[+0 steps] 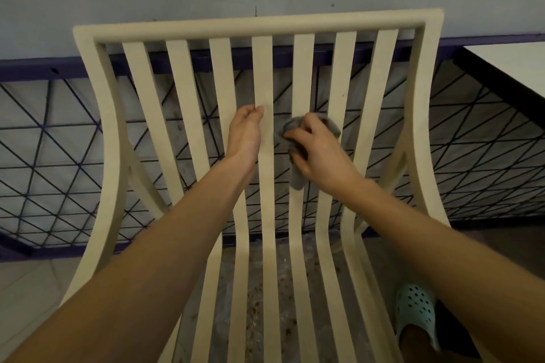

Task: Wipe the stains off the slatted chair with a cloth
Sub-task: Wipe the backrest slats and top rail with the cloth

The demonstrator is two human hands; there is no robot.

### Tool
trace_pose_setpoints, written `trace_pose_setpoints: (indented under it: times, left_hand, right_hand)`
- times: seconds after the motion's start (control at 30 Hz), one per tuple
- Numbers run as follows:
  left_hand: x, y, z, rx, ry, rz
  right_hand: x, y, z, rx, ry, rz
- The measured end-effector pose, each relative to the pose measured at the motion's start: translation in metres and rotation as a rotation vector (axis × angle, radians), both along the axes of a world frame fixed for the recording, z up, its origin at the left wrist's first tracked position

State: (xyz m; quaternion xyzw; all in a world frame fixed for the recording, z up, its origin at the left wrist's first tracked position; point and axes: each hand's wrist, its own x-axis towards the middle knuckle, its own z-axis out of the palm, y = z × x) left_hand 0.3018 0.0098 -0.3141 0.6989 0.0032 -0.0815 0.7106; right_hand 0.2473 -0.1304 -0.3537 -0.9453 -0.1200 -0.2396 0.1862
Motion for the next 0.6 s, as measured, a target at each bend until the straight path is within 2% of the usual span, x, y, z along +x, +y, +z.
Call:
trace_pose_setpoints:
  times: [0.37, 0.47, 0.6]
  left_hand:
    - [0.002, -0.004, -0.006, 0.008, -0.066, 0.013]
    - [0.001, -0.006, -0.007, 0.041, -0.098, 0.026]
    - [0.000, -0.008, -0.009, 0.068, -0.116, 0.038]
  right_hand:
    - [-0.022, 0.021, -0.100, 0.103, 0.308, -0.013]
    - [-0.031, 0.022, -0.120, -0.006, 0.338, 0.026]
    - [-0.038, 0.022, -0.153, 0.071, 0.458, 0.034]
